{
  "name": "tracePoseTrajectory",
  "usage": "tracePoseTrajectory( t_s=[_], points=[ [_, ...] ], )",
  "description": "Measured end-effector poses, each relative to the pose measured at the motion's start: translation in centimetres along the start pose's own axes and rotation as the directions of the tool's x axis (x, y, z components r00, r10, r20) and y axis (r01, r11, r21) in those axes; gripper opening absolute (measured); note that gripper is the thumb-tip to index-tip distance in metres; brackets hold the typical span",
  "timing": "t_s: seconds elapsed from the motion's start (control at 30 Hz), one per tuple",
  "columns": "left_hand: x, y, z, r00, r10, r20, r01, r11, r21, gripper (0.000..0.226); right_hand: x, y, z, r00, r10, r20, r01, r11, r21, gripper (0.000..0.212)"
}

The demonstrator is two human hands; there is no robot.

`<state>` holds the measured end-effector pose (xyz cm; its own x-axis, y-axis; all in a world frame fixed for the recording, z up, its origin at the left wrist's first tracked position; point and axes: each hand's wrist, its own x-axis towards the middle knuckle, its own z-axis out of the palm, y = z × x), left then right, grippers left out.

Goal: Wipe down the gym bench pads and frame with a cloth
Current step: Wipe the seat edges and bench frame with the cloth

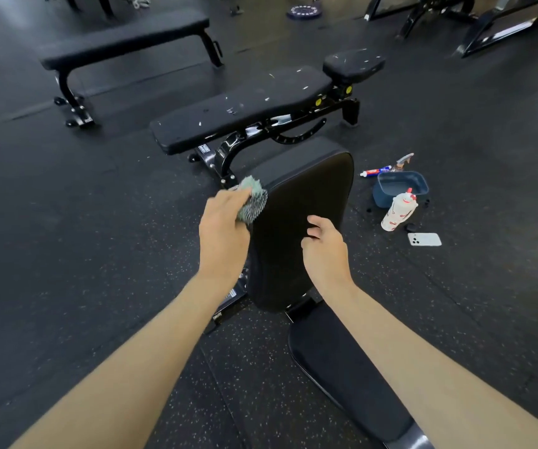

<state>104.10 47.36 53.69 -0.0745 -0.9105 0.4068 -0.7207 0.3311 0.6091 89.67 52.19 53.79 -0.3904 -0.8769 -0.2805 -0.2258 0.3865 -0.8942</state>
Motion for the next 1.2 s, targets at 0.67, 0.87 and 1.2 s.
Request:
tracePoseTrajectory(
  t_s=[0.67,0.87,1.2],
  points=[
    [8.0,6.0,1.8,0.746,0.519,0.418,-0.626,0.760,0.173,0.047,2.9,-0.6,-0.9,0.986,-0.167,0.027,0.168,0.985,-0.031,0.070],
    [11.0,10.1,6.3,0.687,0.434,0.583,-0.689,0.646,0.330,0.040,3.2,0.4,-1.3,0.993,-0.116,-0.012,0.116,0.992,-0.040,0.070],
    [7.8,5.8,1.5,0.597,0.591,0.543,-0.793,0.539,0.285,0.035,1.2,0.3,1.4,0.997,-0.080,0.015,0.080,0.997,0.008,0.068]
  ],
)
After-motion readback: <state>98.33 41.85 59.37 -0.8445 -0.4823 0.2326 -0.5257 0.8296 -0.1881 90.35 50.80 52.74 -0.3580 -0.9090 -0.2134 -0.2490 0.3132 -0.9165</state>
